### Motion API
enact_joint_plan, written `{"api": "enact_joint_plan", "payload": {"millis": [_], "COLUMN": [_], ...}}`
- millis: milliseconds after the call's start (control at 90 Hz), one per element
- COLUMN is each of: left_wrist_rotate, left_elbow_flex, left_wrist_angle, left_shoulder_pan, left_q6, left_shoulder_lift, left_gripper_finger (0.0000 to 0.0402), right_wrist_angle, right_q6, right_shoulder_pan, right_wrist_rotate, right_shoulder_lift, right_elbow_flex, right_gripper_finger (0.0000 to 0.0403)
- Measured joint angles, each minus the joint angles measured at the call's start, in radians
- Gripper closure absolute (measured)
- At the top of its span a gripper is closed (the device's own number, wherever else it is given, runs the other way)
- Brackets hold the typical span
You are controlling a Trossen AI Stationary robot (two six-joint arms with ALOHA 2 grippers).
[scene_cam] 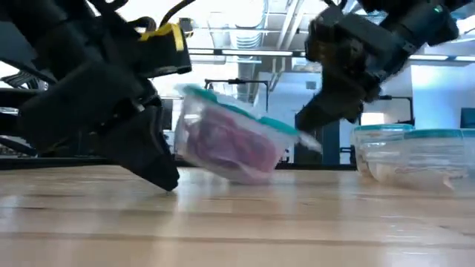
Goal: Sort candy
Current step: Close the big circular transparent bin
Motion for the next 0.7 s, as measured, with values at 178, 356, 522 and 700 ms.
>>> {"api": "enact_joint_plan", "payload": {"millis": [178, 356, 522, 700], "left_wrist_rotate": [-0.006, -0.008, -0.010, -0.105], "left_elbow_flex": [0.000, 0.000, -0.001, -0.002], "left_wrist_angle": [-0.040, -0.034, -0.037, -0.021], "left_shoulder_pan": [-0.020, -0.042, -0.083, -0.128], "left_q6": [0.013, 0.005, -0.024, -0.062], "left_shoulder_lift": [-0.005, -0.012, -0.046, -0.168], "left_gripper_finger": [0.0305, 0.0305, 0.0305, 0.0305], "right_wrist_angle": [-0.032, -0.070, -0.035, 0.107], "right_q6": [-0.001, -0.063, -0.195, -0.398], "right_shoulder_pan": [0.050, 0.035, -0.009, -0.126], "right_wrist_rotate": [0.004, 0.019, 0.013, -0.218], "right_shoulder_lift": [-0.033, -0.081, -0.080, -0.070], "right_elbow_flex": [0.063, 0.109, 0.112, 0.101], "right_gripper_finger": [0.0403, 0.0403, 0.0403, 0.0403]}}
